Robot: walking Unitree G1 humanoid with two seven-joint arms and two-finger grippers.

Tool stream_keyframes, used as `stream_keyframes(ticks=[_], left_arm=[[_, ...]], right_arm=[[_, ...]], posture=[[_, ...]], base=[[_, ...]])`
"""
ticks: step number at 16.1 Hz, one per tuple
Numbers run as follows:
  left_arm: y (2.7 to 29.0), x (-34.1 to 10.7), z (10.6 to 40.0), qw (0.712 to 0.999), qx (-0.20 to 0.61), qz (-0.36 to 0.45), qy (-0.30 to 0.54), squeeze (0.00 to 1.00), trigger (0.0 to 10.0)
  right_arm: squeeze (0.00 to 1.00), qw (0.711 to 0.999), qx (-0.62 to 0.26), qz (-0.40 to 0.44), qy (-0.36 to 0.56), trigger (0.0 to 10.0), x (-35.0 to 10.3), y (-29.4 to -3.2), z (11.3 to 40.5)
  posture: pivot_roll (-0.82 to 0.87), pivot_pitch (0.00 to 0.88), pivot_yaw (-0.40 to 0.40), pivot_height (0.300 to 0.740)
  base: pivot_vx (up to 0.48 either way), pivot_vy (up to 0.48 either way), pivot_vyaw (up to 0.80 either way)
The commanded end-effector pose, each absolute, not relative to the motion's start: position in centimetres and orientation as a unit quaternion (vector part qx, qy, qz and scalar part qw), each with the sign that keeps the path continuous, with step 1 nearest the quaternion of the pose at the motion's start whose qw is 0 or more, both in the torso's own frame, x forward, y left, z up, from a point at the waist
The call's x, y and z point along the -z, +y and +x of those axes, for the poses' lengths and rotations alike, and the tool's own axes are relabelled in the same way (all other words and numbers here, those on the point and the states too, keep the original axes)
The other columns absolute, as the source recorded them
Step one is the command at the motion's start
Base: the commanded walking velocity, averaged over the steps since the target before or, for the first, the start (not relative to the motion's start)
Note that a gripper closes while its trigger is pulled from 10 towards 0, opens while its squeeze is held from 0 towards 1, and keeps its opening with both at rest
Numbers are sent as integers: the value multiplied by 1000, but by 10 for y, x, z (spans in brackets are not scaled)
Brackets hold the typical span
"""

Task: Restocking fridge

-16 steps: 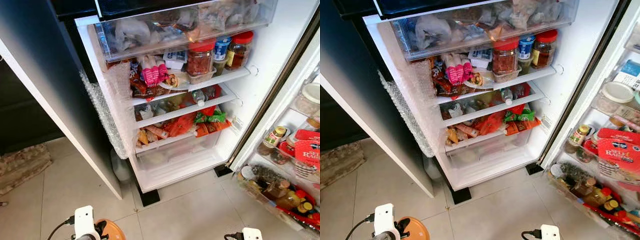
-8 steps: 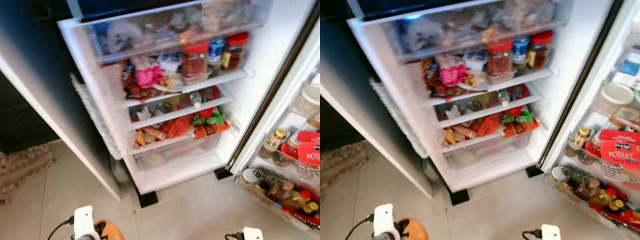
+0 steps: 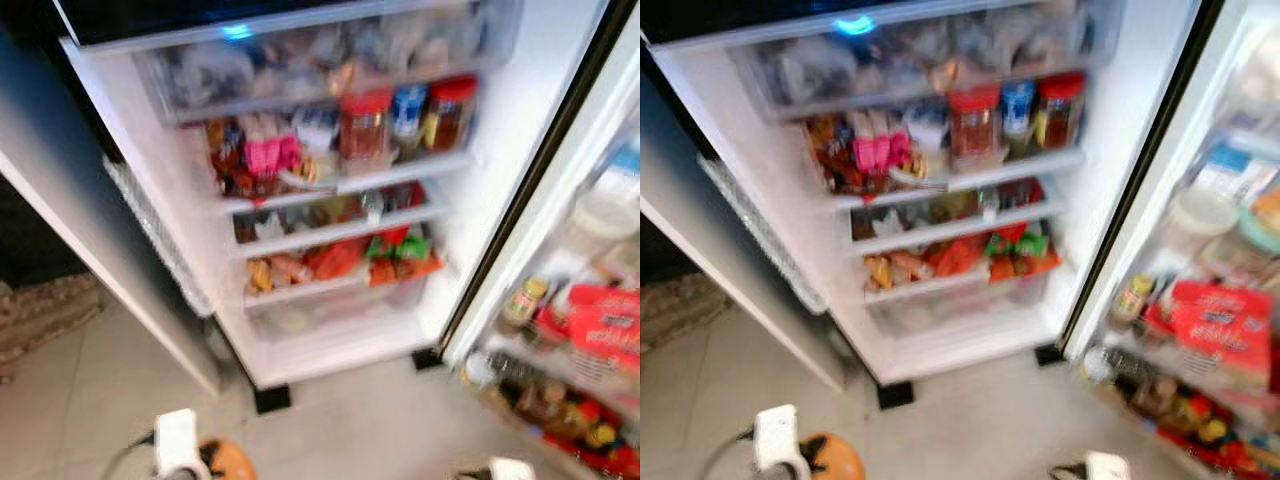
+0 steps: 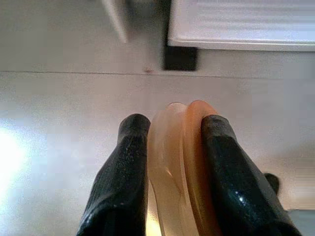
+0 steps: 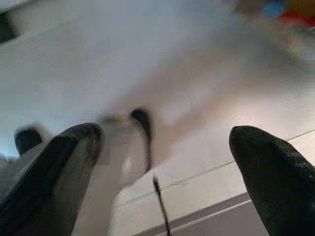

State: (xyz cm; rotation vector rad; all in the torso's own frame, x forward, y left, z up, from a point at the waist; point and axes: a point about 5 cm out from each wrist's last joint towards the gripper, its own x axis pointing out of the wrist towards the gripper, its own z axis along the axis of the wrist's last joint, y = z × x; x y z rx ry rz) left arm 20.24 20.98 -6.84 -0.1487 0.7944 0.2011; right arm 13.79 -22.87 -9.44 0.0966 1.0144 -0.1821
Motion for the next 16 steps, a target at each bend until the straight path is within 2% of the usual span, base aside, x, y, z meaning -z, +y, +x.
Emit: stream_keyframes(ticks=[1,7,11,13,15,16], left_arm=[[218,73,191,905,-105,-63,408,0,10000],[213,70,199,912,-89,-59,395,0,10000],[214,66,203,919,-64,-28,387,0,10000],[216,53,219,941,-18,58,333,0,10000],[221,38,234,952,-16,109,286,0,10000],[223,25,247,965,-20,105,241,0,10000]], right_arm=[[0,866,84,57,490,10000,97,-220,135],[0,866,80,56,490,10000,98,-220,134],[0,866,79,55,491,10000,98,-219,133],[0,866,79,55,491,10000,98,-219,133],[0,866,78,53,491,10000,98,-219,133],[0,866,77,52,492,10000,98,-219,132]], posture=[[-39,113,35,740],[-37,116,36,740],[-40,118,39,740],[-38,123,43,740],[-38,126,43,740],[-40,127,44,740]], base=[[0,-330,0],[0,-315,0],[0,0,0],[0,0,0],[0,0,0],[0,0,0]])
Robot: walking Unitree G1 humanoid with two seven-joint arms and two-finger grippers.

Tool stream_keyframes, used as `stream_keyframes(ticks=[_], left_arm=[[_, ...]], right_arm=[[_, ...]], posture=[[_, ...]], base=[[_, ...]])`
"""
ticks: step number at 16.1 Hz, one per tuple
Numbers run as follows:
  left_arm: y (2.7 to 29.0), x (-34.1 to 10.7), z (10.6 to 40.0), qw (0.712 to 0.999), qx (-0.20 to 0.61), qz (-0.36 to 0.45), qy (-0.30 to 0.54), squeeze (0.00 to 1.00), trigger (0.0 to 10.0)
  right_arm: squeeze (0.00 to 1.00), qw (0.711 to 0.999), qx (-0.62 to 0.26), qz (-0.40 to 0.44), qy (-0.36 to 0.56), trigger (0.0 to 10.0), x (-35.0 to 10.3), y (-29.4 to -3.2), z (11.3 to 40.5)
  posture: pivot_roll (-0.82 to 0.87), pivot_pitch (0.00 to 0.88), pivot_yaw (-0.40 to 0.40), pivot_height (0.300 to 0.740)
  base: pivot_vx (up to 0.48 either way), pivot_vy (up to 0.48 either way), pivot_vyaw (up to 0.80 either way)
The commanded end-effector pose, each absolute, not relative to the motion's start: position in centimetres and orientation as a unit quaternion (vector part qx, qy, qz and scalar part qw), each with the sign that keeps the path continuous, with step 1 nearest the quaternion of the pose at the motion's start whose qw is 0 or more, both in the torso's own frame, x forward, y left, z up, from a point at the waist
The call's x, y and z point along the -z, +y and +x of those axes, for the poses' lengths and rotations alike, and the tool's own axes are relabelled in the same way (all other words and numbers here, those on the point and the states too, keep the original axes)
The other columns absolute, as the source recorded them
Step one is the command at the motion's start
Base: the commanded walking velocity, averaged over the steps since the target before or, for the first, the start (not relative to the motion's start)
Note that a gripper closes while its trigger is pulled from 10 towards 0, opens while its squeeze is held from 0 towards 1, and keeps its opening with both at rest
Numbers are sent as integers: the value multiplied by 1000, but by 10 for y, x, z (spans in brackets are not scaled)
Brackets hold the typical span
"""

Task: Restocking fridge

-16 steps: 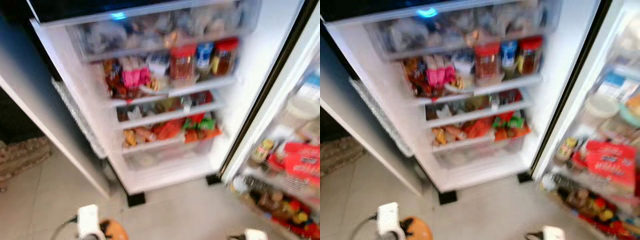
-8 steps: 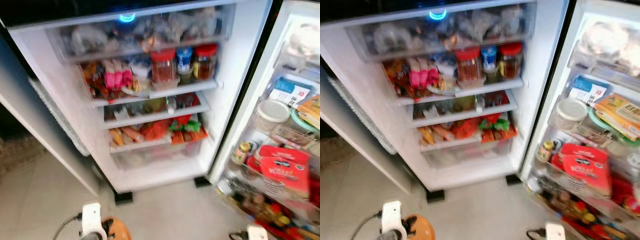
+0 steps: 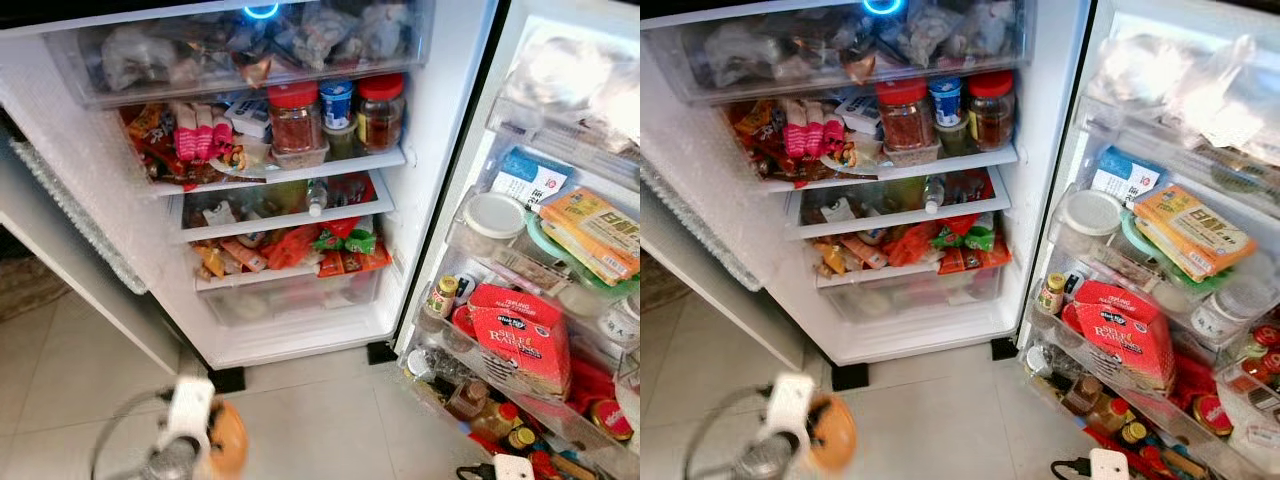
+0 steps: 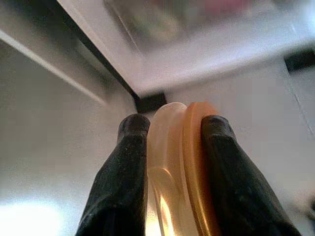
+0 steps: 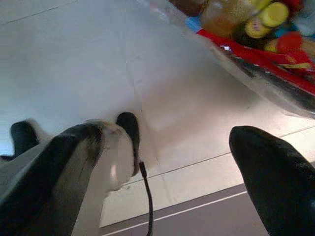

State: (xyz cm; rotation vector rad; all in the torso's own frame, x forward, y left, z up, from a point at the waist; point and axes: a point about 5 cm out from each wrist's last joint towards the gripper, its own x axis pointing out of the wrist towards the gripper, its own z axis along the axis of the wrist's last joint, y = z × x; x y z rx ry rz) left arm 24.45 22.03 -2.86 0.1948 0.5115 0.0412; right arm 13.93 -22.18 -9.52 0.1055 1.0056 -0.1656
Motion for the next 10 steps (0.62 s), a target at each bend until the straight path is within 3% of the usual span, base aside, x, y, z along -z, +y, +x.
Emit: stream_keyframes(ticks=[1,4,6,7,8,10], left_arm=[[224,17,253,972,-28,93,216,0,10000],[222,3,266,984,-48,-27,168,0,10000],[226,-6,275,967,-87,-194,139,0,10000],[223,-8,277,959,-79,-233,137,0,10000],[216,-13,280,938,-56,-322,118,0,10000],[213,-16,280,929,-49,-352,103,0,10000]], right_arm=[[0,866,77,52,492,10000,98,-219,132],[0,866,72,45,493,10000,98,-219,132],[0,866,63,33,495,10000,98,-221,133],[0,866,57,26,496,10000,98,-221,133],[0,865,45,15,499,10000,97,-221,134],[0,866,36,4,499,10000,97,-222,134]], posture=[[-42,127,45,740],[-42,129,44,740],[-37,133,37,740],[-32,132,34,740],[-33,133,26,740],[-34,134,21,740]], base=[[0,0,0],[0,0,0],[0,0,0],[0,0,0],[0,0,0],[0,0,0]])
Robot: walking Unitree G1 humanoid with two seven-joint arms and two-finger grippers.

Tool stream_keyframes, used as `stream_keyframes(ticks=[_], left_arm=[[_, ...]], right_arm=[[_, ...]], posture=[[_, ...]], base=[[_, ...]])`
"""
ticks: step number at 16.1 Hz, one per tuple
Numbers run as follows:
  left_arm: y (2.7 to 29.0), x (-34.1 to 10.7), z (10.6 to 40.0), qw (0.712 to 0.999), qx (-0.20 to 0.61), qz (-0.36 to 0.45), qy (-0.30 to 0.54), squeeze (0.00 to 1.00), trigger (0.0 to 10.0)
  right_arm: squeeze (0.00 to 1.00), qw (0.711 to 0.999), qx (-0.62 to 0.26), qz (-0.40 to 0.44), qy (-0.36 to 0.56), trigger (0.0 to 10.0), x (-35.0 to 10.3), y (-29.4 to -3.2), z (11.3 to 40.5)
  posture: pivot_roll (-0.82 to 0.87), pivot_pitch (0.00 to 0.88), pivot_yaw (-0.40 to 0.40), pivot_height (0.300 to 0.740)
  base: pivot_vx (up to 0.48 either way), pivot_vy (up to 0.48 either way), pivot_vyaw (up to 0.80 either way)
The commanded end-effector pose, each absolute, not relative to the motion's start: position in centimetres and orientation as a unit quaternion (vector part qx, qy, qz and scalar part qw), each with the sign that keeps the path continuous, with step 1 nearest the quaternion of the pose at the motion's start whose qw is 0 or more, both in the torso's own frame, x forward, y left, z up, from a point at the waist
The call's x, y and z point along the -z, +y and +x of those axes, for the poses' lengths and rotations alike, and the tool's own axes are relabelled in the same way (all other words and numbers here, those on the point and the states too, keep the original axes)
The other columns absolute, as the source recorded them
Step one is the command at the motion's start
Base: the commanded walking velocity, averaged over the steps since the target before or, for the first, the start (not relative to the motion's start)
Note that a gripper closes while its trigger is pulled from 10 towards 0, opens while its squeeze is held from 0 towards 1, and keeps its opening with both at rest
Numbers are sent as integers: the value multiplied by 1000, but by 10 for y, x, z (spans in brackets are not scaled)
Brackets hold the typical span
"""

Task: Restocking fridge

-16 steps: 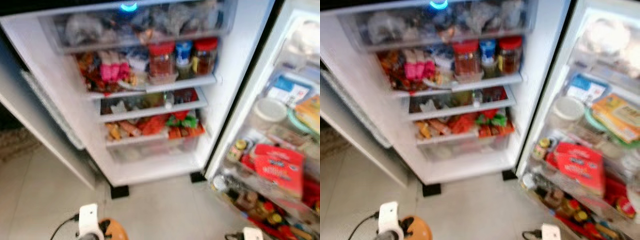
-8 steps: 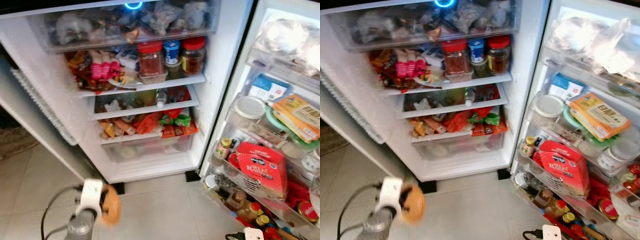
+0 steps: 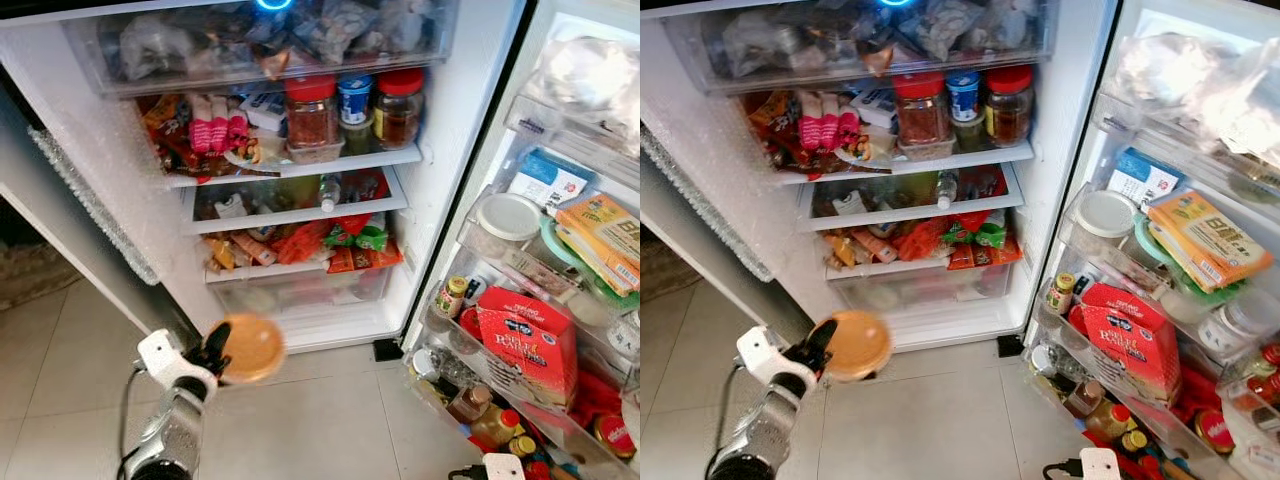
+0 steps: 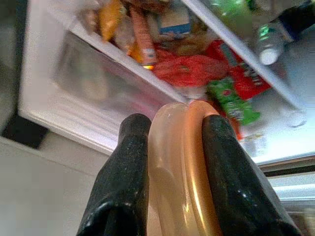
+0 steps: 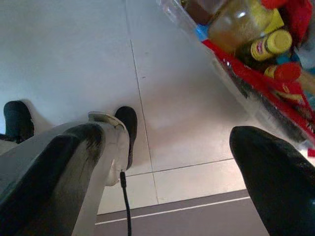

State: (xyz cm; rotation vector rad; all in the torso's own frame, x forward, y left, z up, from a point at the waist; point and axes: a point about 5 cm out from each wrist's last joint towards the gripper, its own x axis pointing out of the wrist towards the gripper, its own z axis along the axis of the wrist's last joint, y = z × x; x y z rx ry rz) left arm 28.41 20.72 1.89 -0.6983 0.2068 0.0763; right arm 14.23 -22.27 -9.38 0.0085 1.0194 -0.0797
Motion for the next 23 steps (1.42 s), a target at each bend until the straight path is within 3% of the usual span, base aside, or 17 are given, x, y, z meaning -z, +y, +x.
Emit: stream_keyframes(ticks=[1,3,10,18,23], left_arm=[[207,-14,276,932,-31,-346,104,0,10000],[209,-14,271,929,-28,-352,110,0,10000],[202,-21,275,938,9,-326,116,0,10000],[202,-23,277,939,5,-323,116,0,10000],[199,-27,282,939,11,-324,113,0,10000]], right_arm=[[0,865,32,-3,500,10000,97,-223,135],[0,865,23,-16,500,10000,96,-224,135],[0,864,8,-15,504,10000,97,-221,135],[0,861,-5,-20,508,10000,97,-221,136],[0,860,12,-9,510,10000,97,-222,134]], posture=[[-28,131,17,740],[-24,129,14,740],[-26,133,17,740],[-30,148,15,740],[-33,147,14,740]], base=[[0,0,0],[0,0,0],[0,0,783],[0,0,0],[0,0,440]])
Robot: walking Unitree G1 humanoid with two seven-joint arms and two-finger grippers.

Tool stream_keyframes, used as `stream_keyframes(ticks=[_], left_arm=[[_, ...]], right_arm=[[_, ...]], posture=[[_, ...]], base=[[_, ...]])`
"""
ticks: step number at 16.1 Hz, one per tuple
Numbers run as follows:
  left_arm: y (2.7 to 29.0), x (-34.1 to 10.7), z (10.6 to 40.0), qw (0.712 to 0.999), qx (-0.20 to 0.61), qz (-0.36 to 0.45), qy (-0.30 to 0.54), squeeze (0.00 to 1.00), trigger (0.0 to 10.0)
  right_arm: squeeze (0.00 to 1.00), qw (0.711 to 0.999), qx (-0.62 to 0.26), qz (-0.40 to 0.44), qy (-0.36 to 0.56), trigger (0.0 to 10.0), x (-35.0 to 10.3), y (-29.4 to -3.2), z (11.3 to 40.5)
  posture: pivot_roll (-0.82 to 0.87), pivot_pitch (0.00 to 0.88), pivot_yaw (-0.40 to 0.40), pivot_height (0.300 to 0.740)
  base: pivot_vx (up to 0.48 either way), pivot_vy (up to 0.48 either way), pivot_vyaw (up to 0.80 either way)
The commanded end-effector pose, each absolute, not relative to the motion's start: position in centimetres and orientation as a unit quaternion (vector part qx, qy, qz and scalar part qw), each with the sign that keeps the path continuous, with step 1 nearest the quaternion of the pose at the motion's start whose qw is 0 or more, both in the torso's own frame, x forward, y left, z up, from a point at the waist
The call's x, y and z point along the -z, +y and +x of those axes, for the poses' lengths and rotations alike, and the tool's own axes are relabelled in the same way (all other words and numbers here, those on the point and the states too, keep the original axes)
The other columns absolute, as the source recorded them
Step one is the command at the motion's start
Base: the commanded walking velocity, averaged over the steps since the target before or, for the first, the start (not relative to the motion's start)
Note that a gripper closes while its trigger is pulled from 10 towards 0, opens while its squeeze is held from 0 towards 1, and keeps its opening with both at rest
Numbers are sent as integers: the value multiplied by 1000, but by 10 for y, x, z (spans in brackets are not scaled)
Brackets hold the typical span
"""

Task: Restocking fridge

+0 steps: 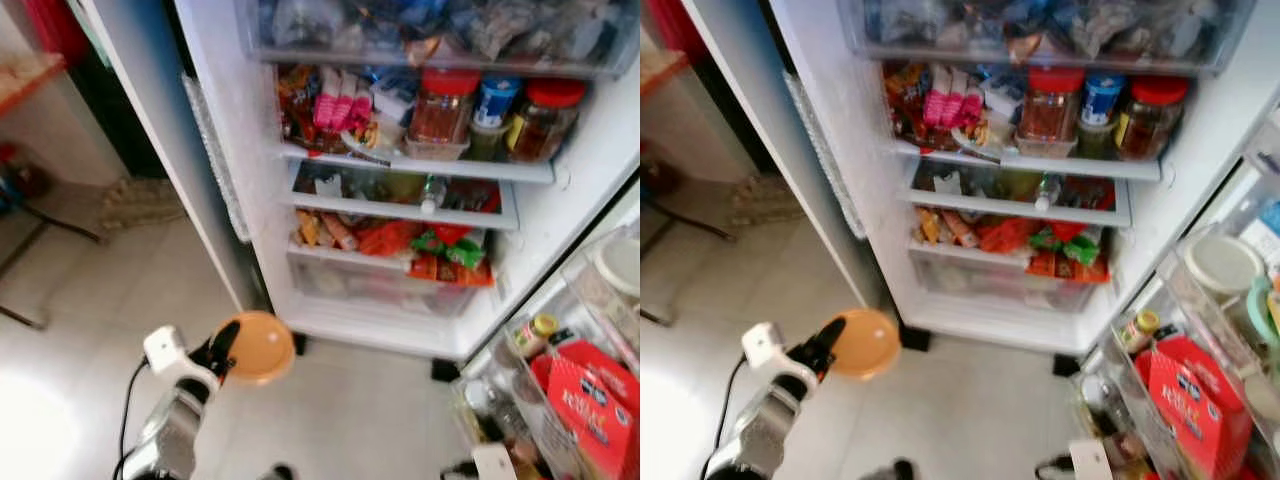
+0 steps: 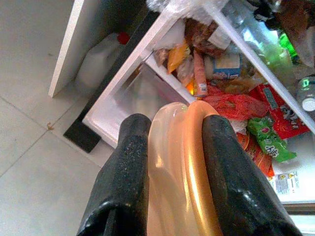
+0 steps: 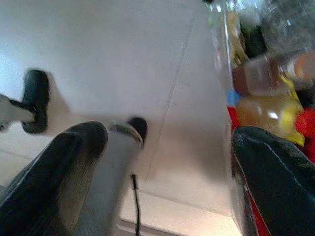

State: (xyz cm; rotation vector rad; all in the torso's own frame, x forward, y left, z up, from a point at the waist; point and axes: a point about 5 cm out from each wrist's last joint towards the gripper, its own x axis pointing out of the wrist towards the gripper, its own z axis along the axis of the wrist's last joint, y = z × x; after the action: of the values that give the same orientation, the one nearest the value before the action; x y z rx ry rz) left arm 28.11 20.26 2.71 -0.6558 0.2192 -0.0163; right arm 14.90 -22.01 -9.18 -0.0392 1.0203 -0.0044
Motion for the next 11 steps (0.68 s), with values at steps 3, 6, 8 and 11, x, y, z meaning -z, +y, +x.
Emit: stream_keyframes(ticks=[3,6,8,11], left_arm=[[198,-28,284,939,15,-325,112,0,10000],[198,-28,284,940,16,-323,113,0,10000],[198,-27,284,940,14,-322,113,0,10000],[198,-28,284,940,15,-320,114,0,10000]], right_arm=[[0,859,6,-15,511,10000,97,-222,135],[0,859,5,-18,511,10000,97,-222,135],[0,859,13,-12,511,10000,97,-222,134],[0,861,19,-7,509,10000,97,-222,134]], posture=[[-33,147,14,740],[-34,148,14,740],[-31,148,14,740],[-32,148,15,740]], base=[[0,0,0],[245,0,0],[278,0,0],[320,0,0]])
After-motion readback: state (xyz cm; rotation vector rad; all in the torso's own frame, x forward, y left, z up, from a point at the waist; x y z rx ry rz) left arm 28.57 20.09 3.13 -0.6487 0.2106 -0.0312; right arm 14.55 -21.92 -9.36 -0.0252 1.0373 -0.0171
